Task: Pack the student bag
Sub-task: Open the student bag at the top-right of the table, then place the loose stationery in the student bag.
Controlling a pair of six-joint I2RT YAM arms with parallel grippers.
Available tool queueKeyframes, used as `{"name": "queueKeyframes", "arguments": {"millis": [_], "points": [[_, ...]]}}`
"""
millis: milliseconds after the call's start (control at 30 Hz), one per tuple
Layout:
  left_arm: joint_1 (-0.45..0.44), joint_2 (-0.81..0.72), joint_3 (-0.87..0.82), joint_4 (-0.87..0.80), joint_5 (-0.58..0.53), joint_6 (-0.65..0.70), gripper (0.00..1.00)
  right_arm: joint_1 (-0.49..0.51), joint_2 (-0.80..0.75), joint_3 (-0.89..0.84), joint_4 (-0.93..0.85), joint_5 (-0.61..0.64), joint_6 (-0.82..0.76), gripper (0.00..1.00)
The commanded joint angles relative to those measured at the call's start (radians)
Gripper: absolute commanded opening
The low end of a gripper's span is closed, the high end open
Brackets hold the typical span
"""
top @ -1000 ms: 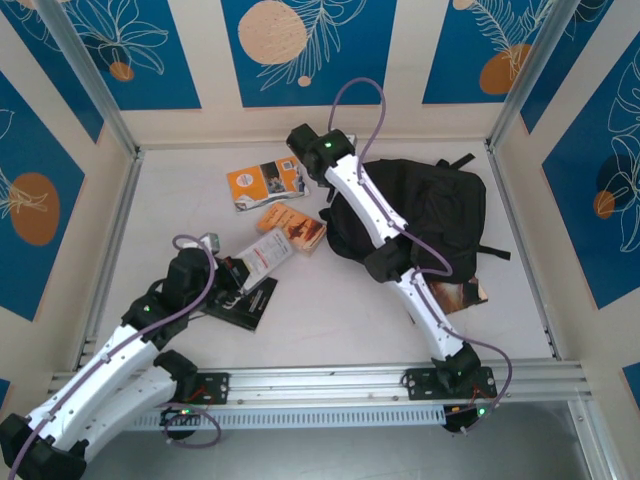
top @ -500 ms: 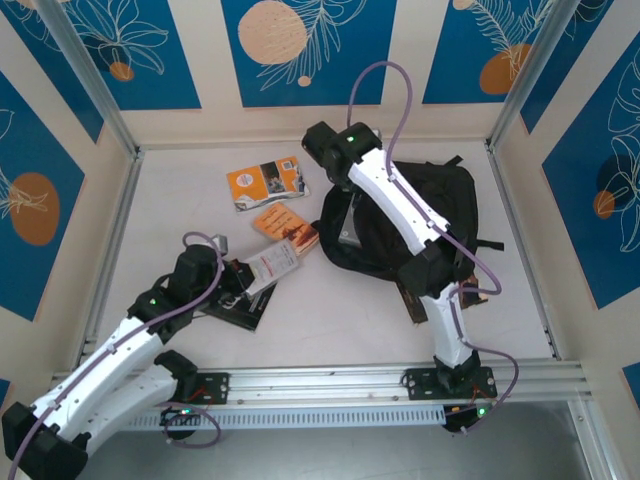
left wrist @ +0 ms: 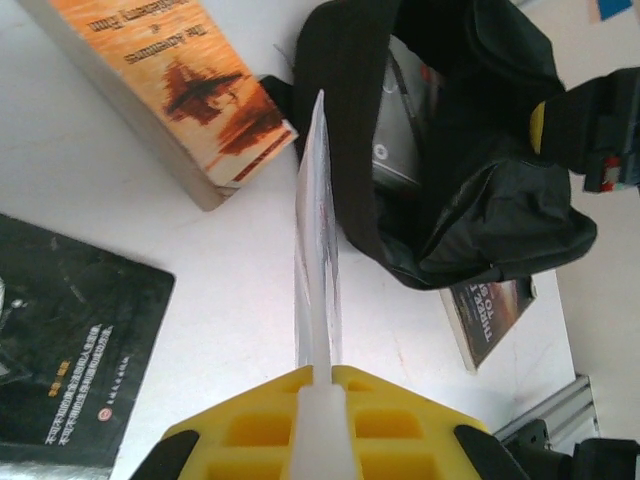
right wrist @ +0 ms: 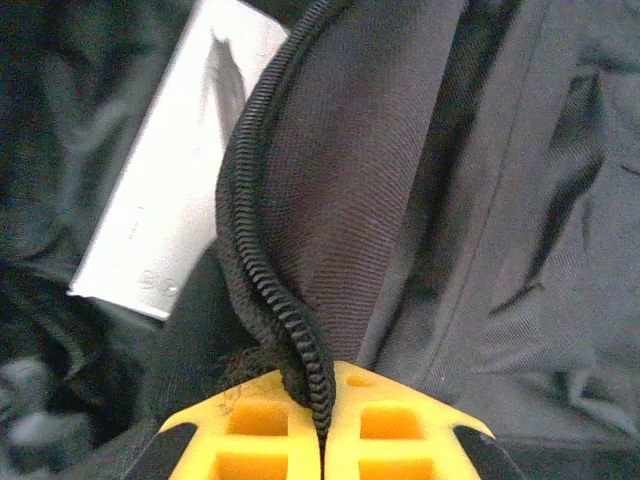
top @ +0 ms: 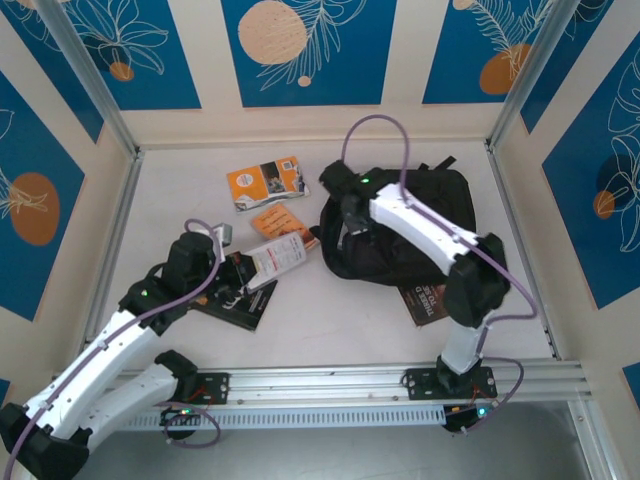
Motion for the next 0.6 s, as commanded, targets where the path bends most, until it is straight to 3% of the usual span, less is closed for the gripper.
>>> {"name": "queueKeyframes", "arguments": {"millis": [0,133,233,567], "points": [[0.008,0.041,0.072,0.001,0.078,0.068,0.0,-0.065,-0.124,-0.04,0.138,-0.346,-0.17,0.0],[0.002,0.126,0.119,0.052,0.172,0.086,0.0,-0.154,-0.159,-0.009,0.136,-0.572,-0.216,0.0],[-0.02,0.204,0.164,0.078,0.206,0.114,0.0,-0.185,-0.144,0.039,0.102,-0.664,-0.257,0.02],[-0.113,0.513,0.385,0.182,0.269,0.158,0.0,-0.209,-0.107,0.1,0.065,-0.8,-0.321,0.06]]}}
